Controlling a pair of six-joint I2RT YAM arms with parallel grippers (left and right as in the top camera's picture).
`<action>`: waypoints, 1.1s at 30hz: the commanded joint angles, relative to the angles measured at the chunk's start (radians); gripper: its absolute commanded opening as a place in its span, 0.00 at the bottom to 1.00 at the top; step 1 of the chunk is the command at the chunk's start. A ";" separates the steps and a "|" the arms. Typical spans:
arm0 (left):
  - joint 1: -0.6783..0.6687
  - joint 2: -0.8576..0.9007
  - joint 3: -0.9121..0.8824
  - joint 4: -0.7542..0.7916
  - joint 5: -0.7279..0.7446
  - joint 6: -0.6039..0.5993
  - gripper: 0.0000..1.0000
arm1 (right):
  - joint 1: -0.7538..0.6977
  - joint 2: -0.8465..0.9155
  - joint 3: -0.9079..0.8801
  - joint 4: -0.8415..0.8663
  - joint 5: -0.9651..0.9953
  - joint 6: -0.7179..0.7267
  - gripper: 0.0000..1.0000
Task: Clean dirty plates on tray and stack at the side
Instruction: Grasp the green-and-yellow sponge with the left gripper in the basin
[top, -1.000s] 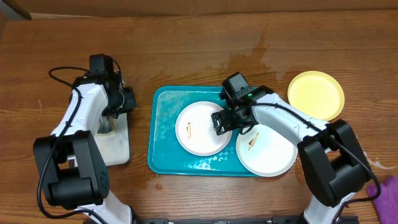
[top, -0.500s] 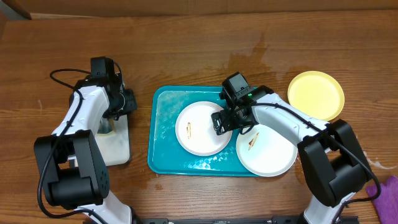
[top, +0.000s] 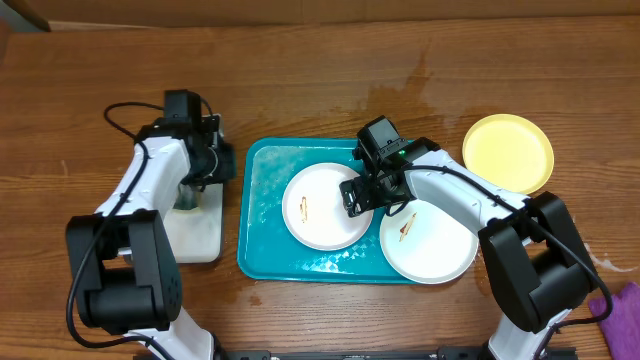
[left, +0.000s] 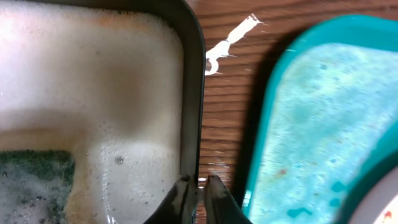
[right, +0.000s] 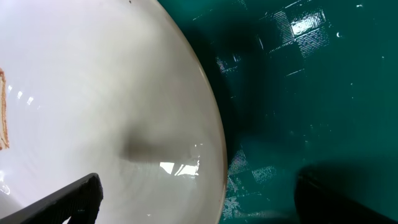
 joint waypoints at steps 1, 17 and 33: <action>-0.041 0.014 -0.008 0.004 0.046 0.038 0.15 | 0.004 -0.023 -0.006 0.002 -0.005 0.000 1.00; -0.018 -0.002 0.238 -0.280 -0.081 0.033 0.54 | 0.004 -0.023 -0.006 0.002 -0.005 0.000 1.00; 0.092 -0.001 0.063 -0.187 -0.230 -0.024 0.60 | 0.004 -0.023 -0.006 0.040 -0.005 0.000 1.00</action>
